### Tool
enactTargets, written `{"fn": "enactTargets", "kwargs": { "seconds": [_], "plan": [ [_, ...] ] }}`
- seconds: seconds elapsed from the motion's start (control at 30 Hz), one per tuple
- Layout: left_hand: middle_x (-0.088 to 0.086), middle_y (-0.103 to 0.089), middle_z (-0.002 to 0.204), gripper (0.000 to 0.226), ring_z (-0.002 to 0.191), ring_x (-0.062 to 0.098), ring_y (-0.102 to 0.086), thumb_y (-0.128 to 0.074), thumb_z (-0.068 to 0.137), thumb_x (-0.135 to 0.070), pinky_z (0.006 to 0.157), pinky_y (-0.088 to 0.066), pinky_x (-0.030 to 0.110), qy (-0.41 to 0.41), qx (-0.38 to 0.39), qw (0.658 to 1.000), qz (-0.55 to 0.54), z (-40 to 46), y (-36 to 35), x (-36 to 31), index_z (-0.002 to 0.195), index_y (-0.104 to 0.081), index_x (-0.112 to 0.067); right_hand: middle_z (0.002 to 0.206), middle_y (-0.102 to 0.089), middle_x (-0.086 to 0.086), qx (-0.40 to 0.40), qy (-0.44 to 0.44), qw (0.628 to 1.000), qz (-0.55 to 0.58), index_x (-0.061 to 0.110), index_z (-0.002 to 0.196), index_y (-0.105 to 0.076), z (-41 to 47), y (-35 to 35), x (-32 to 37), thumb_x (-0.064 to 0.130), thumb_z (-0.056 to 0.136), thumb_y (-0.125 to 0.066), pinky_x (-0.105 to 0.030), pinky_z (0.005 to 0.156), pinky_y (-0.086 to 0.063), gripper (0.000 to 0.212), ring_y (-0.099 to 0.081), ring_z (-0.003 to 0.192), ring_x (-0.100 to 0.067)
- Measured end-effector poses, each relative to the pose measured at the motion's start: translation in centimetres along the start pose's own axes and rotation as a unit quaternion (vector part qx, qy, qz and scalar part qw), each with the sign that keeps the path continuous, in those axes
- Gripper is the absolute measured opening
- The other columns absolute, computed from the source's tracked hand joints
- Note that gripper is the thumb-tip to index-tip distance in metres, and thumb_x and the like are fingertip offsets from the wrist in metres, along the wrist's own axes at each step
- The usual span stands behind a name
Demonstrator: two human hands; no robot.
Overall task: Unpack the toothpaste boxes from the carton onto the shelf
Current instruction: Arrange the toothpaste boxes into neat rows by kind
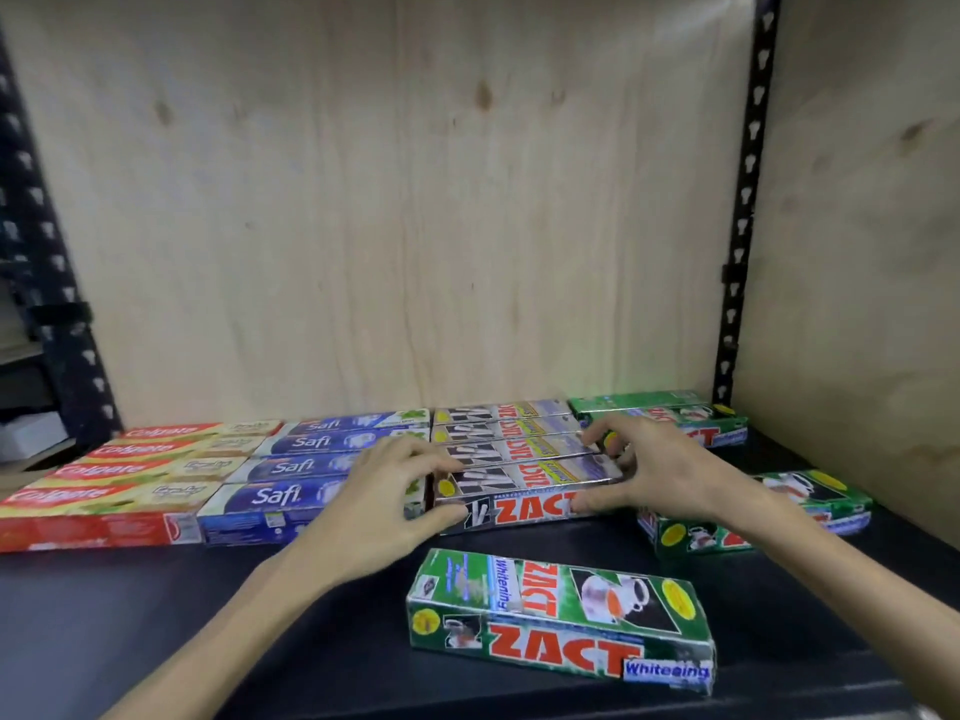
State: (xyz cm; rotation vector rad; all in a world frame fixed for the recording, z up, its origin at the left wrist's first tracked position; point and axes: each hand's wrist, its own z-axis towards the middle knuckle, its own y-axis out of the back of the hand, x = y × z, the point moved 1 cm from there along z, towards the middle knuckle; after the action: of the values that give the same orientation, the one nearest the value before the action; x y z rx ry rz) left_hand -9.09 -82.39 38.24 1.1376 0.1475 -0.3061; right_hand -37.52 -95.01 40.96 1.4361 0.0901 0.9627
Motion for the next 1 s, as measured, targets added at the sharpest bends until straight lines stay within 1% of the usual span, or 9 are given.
{"fn": "enactTargets", "kwargs": {
  "seconds": [0.13,0.23,0.33,0.47,0.53,0.7,0.87,0.93,1.0],
  "plan": [
    [-0.024,-0.041,0.132,0.064,0.129,0.0,-0.036,-0.049,0.081,-0.074,0.11,-0.032,0.03,-0.01,-0.026,0.999,0.017,-0.7,-0.4,0.5,0.137,-0.052,-0.044,0.104,-0.055,0.015,-0.01,-0.005,1.0,-0.017,0.033,0.13,-0.049,0.5,-0.1,0.3,0.066,0.051,-0.088,-0.015,0.063,-0.042,0.094,-0.059,0.086,-0.001],
    [-0.027,-0.035,0.146,0.076,0.137,-0.003,-0.029,-0.05,0.081,-0.079,0.117,-0.027,0.03,-0.012,-0.006,0.998,0.061,-0.9,0.2,1.0,0.148,-0.041,-0.043,0.117,-0.054,0.01,-0.005,-0.004,0.999,-0.047,0.03,0.138,-0.046,0.8,-0.4,0.8,0.07,0.05,-0.086,-0.022,0.075,-0.044,0.105,-0.058,0.092,-0.006],
    [-0.027,-0.024,0.157,0.094,0.146,0.0,-0.019,-0.052,0.073,-0.083,0.12,-0.015,0.029,0.031,0.028,0.996,0.085,-1.0,0.6,1.9,0.155,-0.028,-0.042,0.133,-0.056,0.005,-0.005,-0.01,0.998,-0.063,0.027,0.144,-0.044,0.9,-0.6,0.9,0.073,0.051,-0.084,-0.027,0.085,-0.046,0.111,-0.058,0.103,-0.012],
    [-0.024,-0.02,0.162,0.1,0.149,0.001,-0.017,-0.045,0.071,-0.088,0.119,-0.014,0.026,0.037,0.041,0.994,0.099,-0.8,0.5,2.4,0.156,-0.025,-0.041,0.113,-0.059,0.01,0.0,-0.038,0.999,-0.014,0.03,0.138,-0.052,0.2,-0.8,0.6,0.074,0.049,-0.083,-0.025,0.081,-0.048,0.104,-0.061,0.097,-0.008],
    [-0.024,-0.021,0.162,0.098,0.148,0.0,-0.017,-0.043,0.072,-0.089,0.117,-0.013,0.023,0.032,0.035,0.993,0.105,-0.9,0.5,2.3,0.156,-0.026,-0.041,0.108,-0.058,0.011,-0.009,-0.044,0.999,0.001,0.028,0.137,-0.053,0.0,-0.9,0.7,0.071,0.05,-0.084,-0.026,0.084,-0.049,0.102,-0.061,0.097,-0.009],
    [-0.024,-0.026,0.16,0.093,0.146,0.0,-0.022,-0.045,0.076,-0.087,0.114,-0.013,0.021,0.031,0.019,0.993,0.113,-1.1,0.4,2.1,0.155,-0.03,-0.041,0.113,-0.062,0.007,-0.001,-0.056,0.998,-0.008,0.021,0.134,-0.055,0.1,-0.8,1.2,0.071,0.052,-0.084,-0.032,0.092,-0.052,0.1,-0.061,0.103,-0.014],
    [-0.028,-0.03,0.158,0.095,0.145,-0.001,-0.029,-0.033,0.071,-0.094,0.119,-0.018,0.027,0.034,0.009,0.987,0.157,-1.4,0.5,1.6,0.153,-0.034,-0.046,0.118,-0.061,0.011,0.013,-0.054,0.997,-0.045,0.03,0.133,-0.054,-0.1,-0.4,1.0,0.083,0.053,-0.074,-0.041,0.106,-0.044,0.099,-0.059,0.112,-0.015],
    [-0.03,-0.037,0.153,0.094,0.141,-0.001,-0.037,-0.029,0.07,-0.097,0.118,-0.024,0.029,0.037,0.003,0.986,0.163,-1.1,1.1,1.3,0.148,-0.043,-0.046,0.12,-0.064,0.013,0.03,-0.049,0.998,-0.036,0.034,0.131,-0.055,0.0,0.3,0.6,0.089,0.052,-0.067,-0.04,0.104,-0.047,0.097,-0.061,0.111,-0.012],
    [-0.028,-0.05,0.144,0.091,0.133,0.001,-0.047,-0.021,0.072,-0.097,0.112,-0.035,0.03,0.043,-0.012,0.99,0.136,-0.2,1.5,0.9,0.139,-0.055,-0.045,0.114,-0.067,0.014,0.009,-0.046,0.999,0.002,0.035,0.13,-0.056,0.3,1.2,-0.4,0.094,0.051,-0.061,-0.036,0.1,-0.051,0.098,-0.063,0.106,-0.008]
  ]
}}
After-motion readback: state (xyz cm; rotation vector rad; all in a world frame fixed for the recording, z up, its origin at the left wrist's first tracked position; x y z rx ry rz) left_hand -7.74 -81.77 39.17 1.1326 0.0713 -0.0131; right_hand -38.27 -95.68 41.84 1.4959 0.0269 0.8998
